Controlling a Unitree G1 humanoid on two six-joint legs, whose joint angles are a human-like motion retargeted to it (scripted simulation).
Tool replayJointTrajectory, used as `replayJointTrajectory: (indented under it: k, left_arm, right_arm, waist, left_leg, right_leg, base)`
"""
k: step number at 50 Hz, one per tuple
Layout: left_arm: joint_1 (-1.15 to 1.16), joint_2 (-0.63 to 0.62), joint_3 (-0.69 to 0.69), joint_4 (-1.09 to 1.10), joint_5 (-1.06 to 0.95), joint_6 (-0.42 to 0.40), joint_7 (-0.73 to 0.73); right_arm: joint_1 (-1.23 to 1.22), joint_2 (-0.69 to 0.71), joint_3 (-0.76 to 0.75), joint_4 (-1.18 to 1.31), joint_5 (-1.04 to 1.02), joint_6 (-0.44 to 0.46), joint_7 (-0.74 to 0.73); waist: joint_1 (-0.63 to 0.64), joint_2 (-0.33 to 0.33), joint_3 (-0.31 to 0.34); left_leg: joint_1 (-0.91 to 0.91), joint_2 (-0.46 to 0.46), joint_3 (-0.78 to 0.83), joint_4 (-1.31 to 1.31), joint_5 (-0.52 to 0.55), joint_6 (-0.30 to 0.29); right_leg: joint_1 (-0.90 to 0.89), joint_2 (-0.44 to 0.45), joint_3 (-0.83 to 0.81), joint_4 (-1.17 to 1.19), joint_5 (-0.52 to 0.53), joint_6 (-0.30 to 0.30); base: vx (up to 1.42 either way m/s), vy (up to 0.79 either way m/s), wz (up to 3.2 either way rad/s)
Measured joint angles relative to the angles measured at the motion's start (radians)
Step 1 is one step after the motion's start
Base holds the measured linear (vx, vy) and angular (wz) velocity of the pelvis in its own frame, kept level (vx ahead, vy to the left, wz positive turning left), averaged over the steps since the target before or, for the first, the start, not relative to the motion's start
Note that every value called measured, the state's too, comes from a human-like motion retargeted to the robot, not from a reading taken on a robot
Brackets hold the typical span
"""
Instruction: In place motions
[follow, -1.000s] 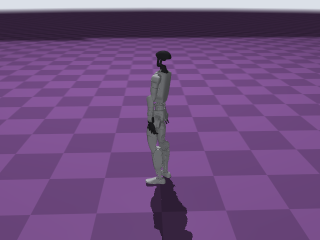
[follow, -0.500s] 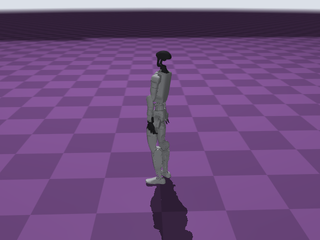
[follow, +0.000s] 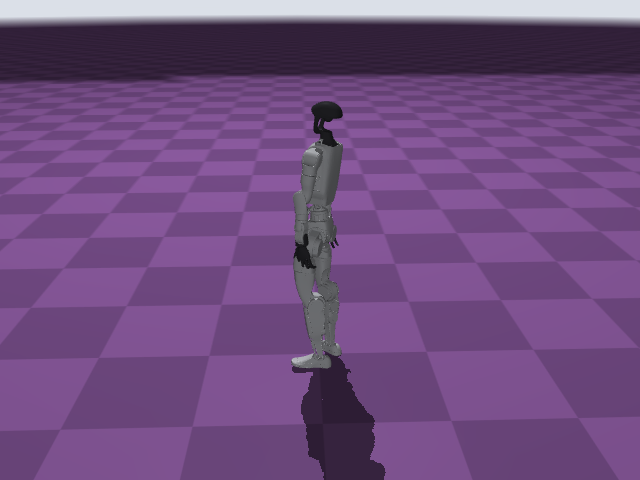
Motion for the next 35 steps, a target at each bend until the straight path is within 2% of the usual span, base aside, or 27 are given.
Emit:
replayJointTrajectory:
  k: [8, 12, 15, 17, 21, 27, 35]
  left_arm:
    - [0.033, 0.019, 0.039, 0.007, -0.044, -0.003, 0.023]
    - [0.043, 0.04, 0.025, 0.01, -0.122, 0.045, 0.011]
    - [-0.023, 0.047, 0.003, 0.01, -0.158, 0.083, -0.014]
    - [-0.109, 0.042, -0.003, 0.01, -0.169, 0.076, -0.007]
    - [-0.38, -0.006, -0.015, -0.031, -0.154, 0.021, 0.011]
    - [-0.621, -0.046, -0.063, -0.217, -0.163, -0.058, 0.054]
    - [-0.661, -0.03, -0.006, -0.294, -0.176, -0.075, 0.002]
  right_arm:
    - [-0.014, 0.009, 0.027, -0.005, -0.024, -0.014, -0.007]
    - [-0.011, 0.003, 0.019, 0.0, -0.106, -0.061, -0.07]
    - [0.037, -0.027, 0.011, 0.013, -0.149, -0.092, -0.139]
    - [0.081, -0.057, -0.004, 0.035, -0.154, -0.093, -0.169]
    - [0.205, -0.129, -0.077, 0.106, -0.097, -0.028, -0.192]
    - [0.382, -0.199, -0.155, 0.106, -0.02, 0.096, -0.171]
    - [0.333, -0.208, -0.135, 0.106, 0.066, 0.101, -0.239]
  waist:
    - [0.005, -0.009, 0.015]
    - [-0.006, -0.01, 0.029]
    - [-0.019, -0.01, 0.036]
    - [-0.019, -0.013, 0.041]
    - [-0.014, -0.037, 0.061]
    - [-0.033, -0.06, 0.064]
    - [-0.052, -0.035, 0.094]
  left_leg:
    - [0.019, 0.013, 0.046, -0.006, 0.0, -0.008]
    - [0.034, 0.021, 0.083, -0.011, -0.002, -0.011]
    - [0.033, 0.024, 0.09, -0.009, -0.002, -0.011]
    - [0.029, 0.023, 0.084, -0.007, 0.0, -0.009]
    - [0.004, 0.014, 0.046, 0.008, 0.008, -0.003]
    - [-0.028, 0.003, -0.002, 0.022, 0.017, -0.004]
    - [-0.033, 0.007, -0.01, 0.025, 0.019, -0.003]
  right_leg:
    - [-0.018, 0.002, 0.047, 0.013, 0.011, -0.005]
    - [-0.029, 0.008, 0.084, 0.02, 0.019, -0.008]
    - [-0.032, 0.009, 0.091, 0.021, 0.021, -0.008]
    - [-0.029, 0.007, 0.085, 0.019, 0.022, -0.007]
    - [-0.013, -0.007, 0.048, 0.01, 0.018, -0.001]
    - [-0.003, -0.027, 0.003, 0.0, 0.016, 0.006]
    - [-0.006, -0.024, 0.007, 0.002, 0.021, 0.004]
  base:
    - [0.01, -0.03, -0.25]
    - [0.0, -0.04, -0.46]
    - [-0.01, 0.0, -0.07]
    - [-0.02, 0.0, 0.12]
    - [-0.08, -0.02, 0.47]
    - [-0.02, -0.04, 0.37]
    - [-0.05, 0.03, -0.04]
